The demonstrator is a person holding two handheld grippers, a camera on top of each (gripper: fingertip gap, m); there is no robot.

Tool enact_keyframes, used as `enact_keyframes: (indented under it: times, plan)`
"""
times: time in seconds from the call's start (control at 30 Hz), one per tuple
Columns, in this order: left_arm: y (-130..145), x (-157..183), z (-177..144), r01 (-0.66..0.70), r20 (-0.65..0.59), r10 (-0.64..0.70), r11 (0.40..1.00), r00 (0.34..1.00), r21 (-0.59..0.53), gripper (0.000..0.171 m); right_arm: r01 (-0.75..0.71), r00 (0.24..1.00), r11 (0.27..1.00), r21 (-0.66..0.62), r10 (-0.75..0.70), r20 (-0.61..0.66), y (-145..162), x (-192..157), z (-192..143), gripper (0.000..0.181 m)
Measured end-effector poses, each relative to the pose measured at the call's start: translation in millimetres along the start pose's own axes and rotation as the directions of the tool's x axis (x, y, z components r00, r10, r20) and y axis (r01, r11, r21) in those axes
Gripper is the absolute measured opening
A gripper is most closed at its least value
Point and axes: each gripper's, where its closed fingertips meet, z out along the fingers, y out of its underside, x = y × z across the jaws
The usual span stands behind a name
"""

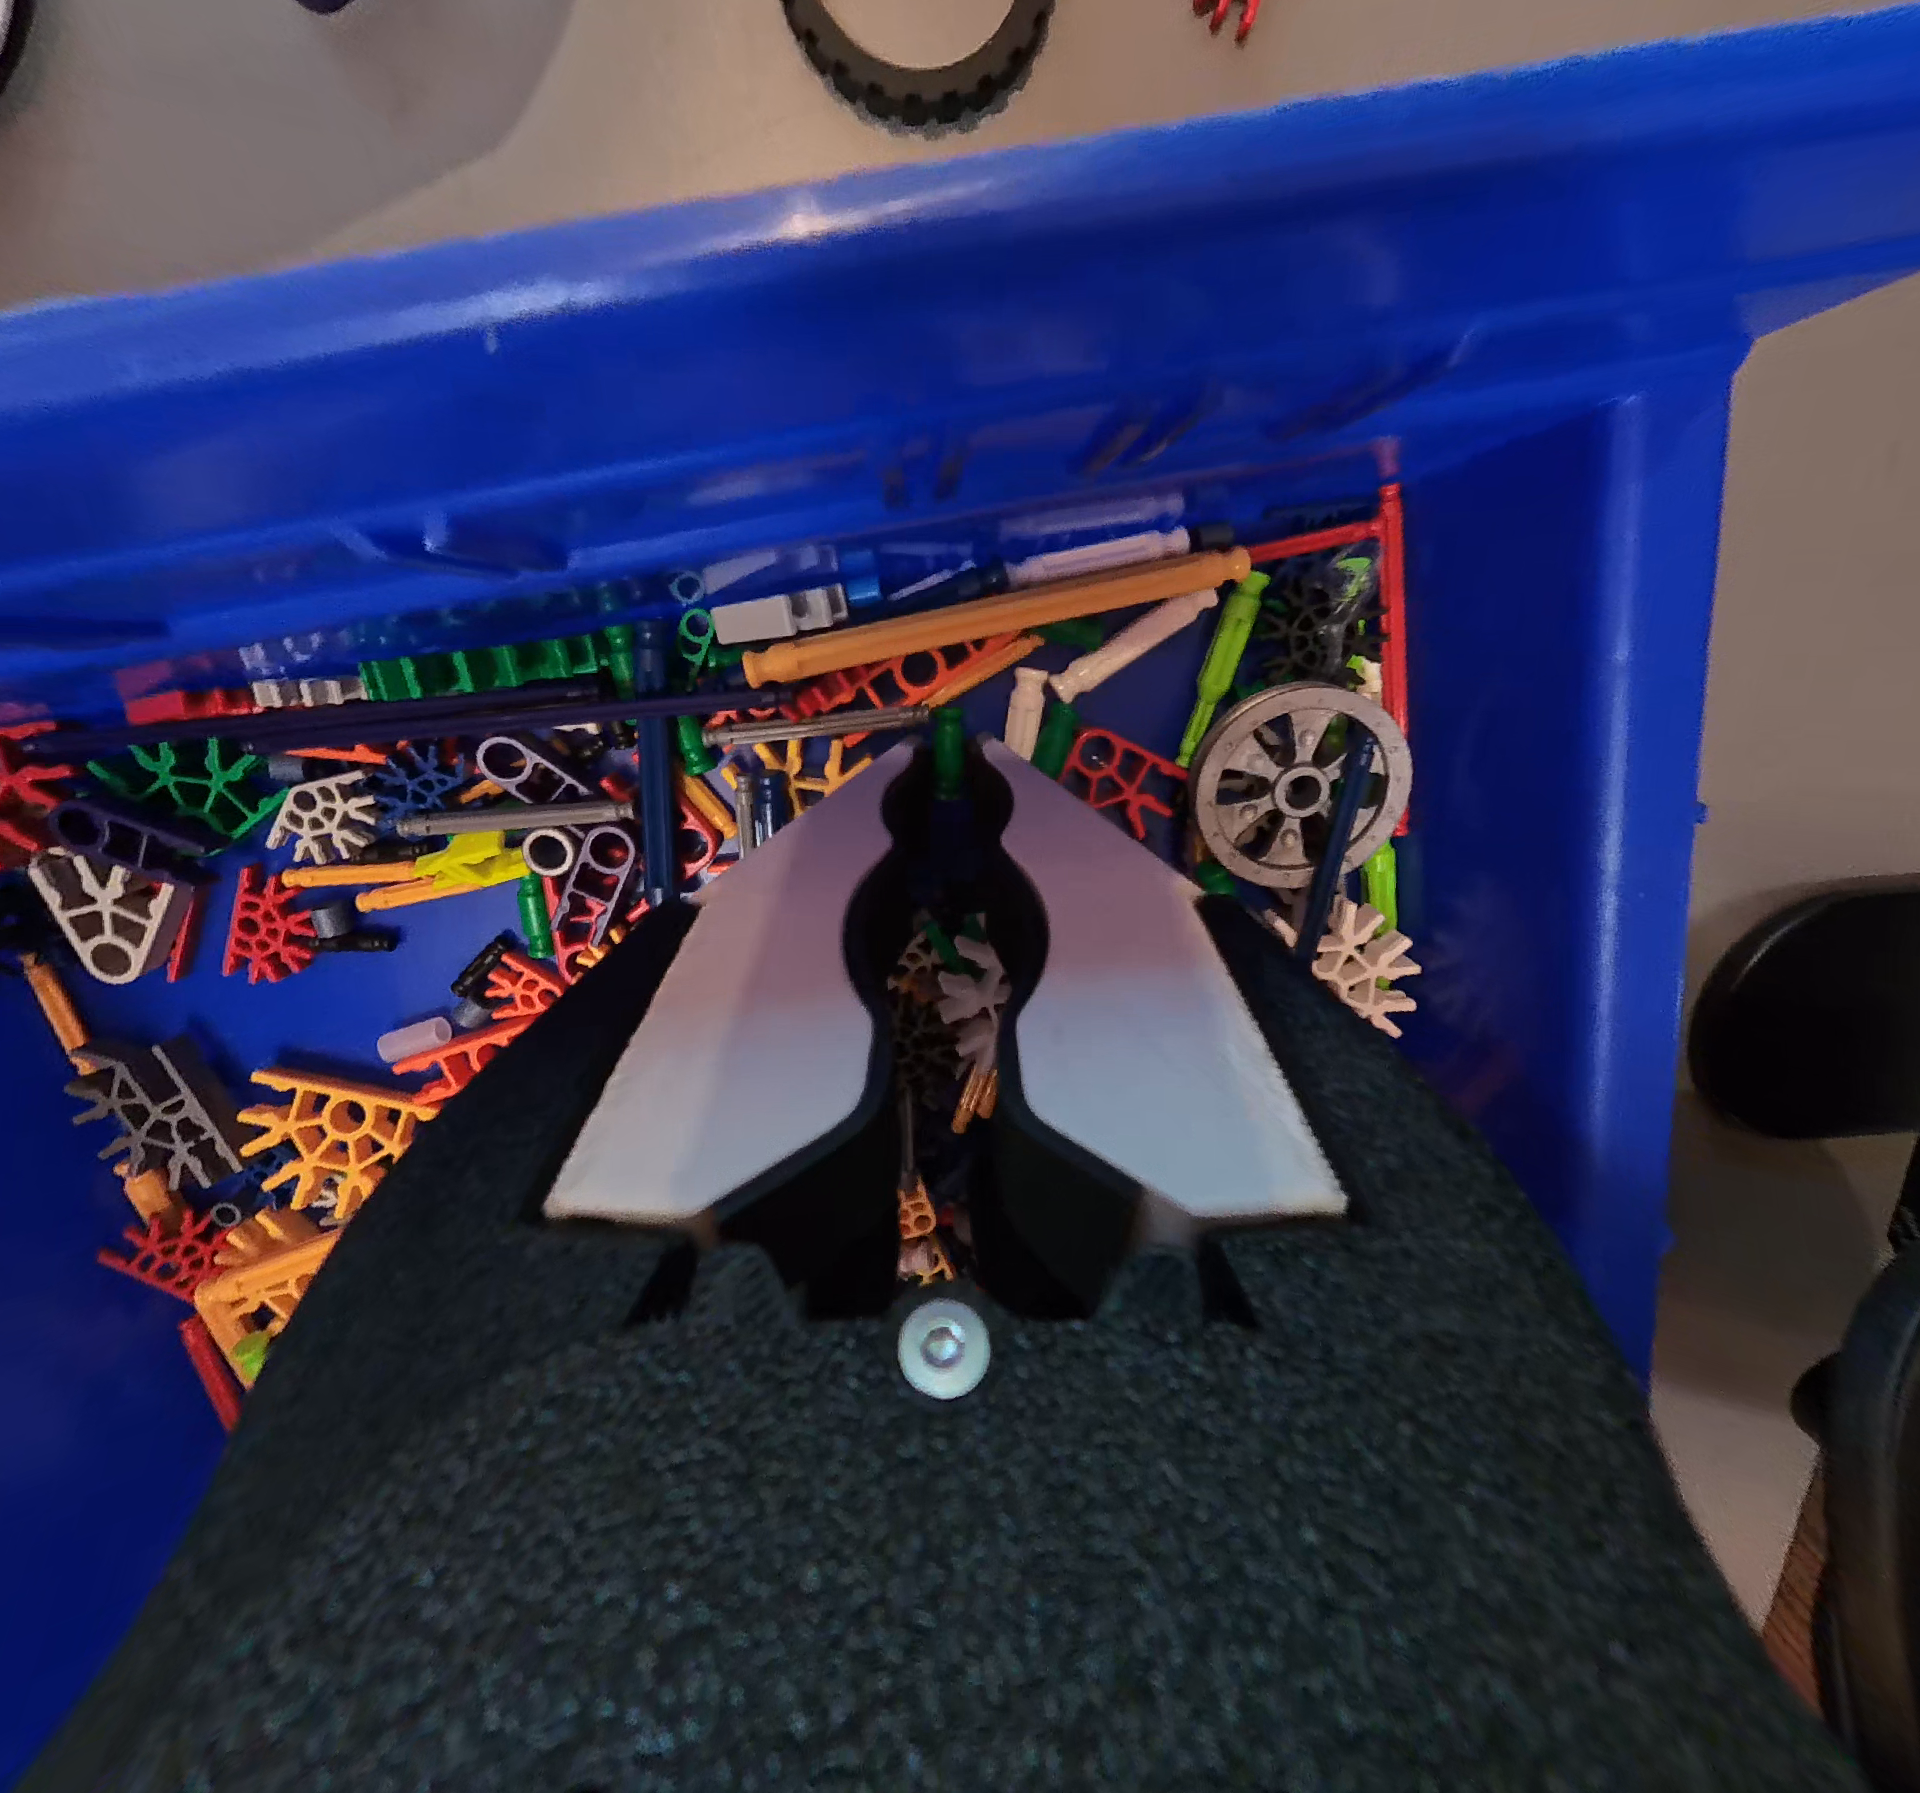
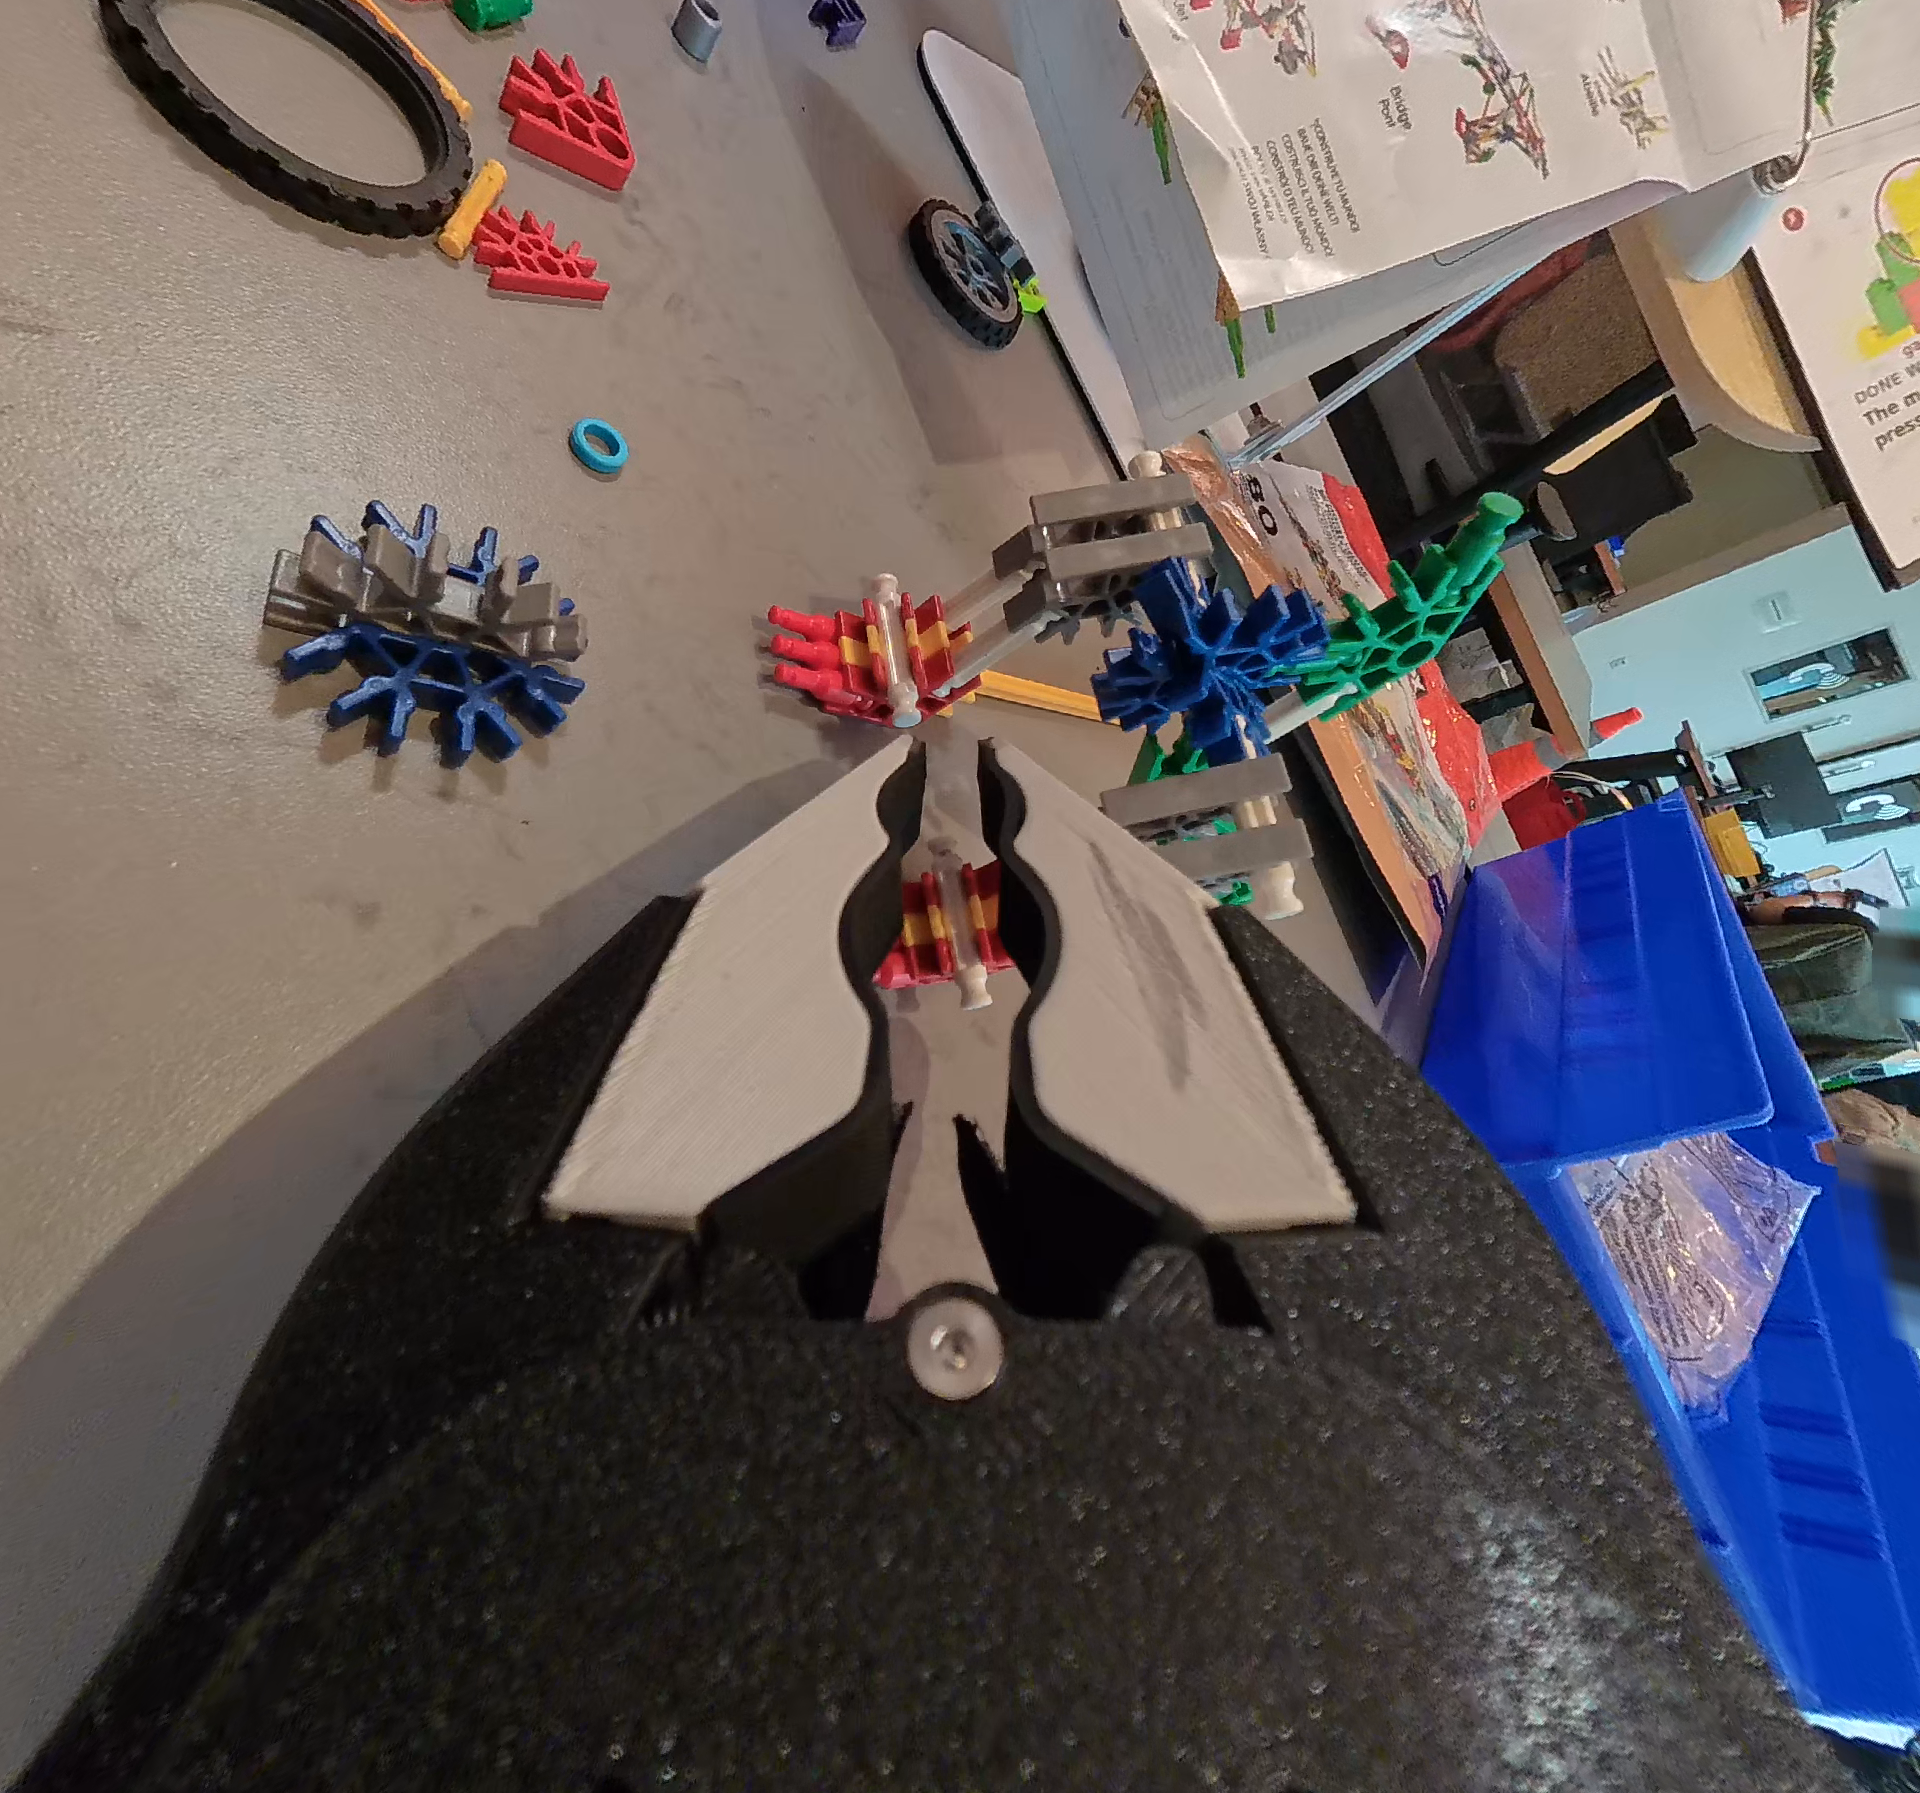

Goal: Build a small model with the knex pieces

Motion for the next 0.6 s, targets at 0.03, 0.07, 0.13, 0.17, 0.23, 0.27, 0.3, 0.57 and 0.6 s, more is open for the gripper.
enact_keyframes:
  times: [0.03, 0.07, 0.13, 0.17, 0.23, 0.27, 0.3, 0.57, 0.6]
  plan:
    - [2, -2, -1, -0.003, 0.018, 0.003, 1.0, 1.0, -0.008, 0.006, -0.001, 1.0, 1.0, 0.001, 0.001, 0.0, 0, 0, 0, 0.01]
    - [3, -3, -3, -0.005, 0.036, 0.006, 1.0, 0.999, -0.015, 0.006, 0.001, 1.0, 1.0, 0.002, -0.001, -0.004, 0, 1, 0, 0.01]
    - [2, -7, -16, 0.007, 0.077, -0.007, 1.0, 0.997, 0.004, 0.006, 0.004, 1.0, 1.0, -0.003, -0.004, -0.004, 1, 1, 1, 0.01]
    - [0, -10, -26, 0.013, 0.106, -0.015, 1.0, 0.994, 0.022, 0.006, 0.004, 1.0, 1.0, -0.002, -0.004, -0.004, 1, 1, 1, 0.01]
    - [-10, -12, -47, 0.011, 0.157, -0.021, 0.998, 0.987, 0.064, 0.005, 0.006, 1.0, 1.0, 0.0, -0.006, -0.005, 1, 1, 0, 0.01]
    - [-15, -13, -57, 0.001, 0.188, -0.015, 0.997, 0.982, 0.076, 0.005, 0.006, 1.0, 1.0, -0.001, -0.006, -0.004, 1, 1, 0, 0.01]
    - [-22, -13, -67, -0.012, 0.218, -0.007, 0.996, 0.976, 0.086, 0.005, 0.006, 1.0, 1.0, 0.0, -0.006, -0.005, 1, 1, 0, 0.01]
    - [-126, 16, -85, -0.2, 0.261, 0.157, 0.968, 0.953, 0.149, 0.005, 0.005, 1.0, 1.0, 0.012, -0.005, -0.002, -1, 1, -1, 0.01]
    - [-138, 22, -74, -0.221, 0.233, 0.187, 0.966, 0.954, 0.131, 0.005, 0.004, 1.0, 1.0, 0.014, -0.004, -0.001, -1, 1, -1, 0.01]
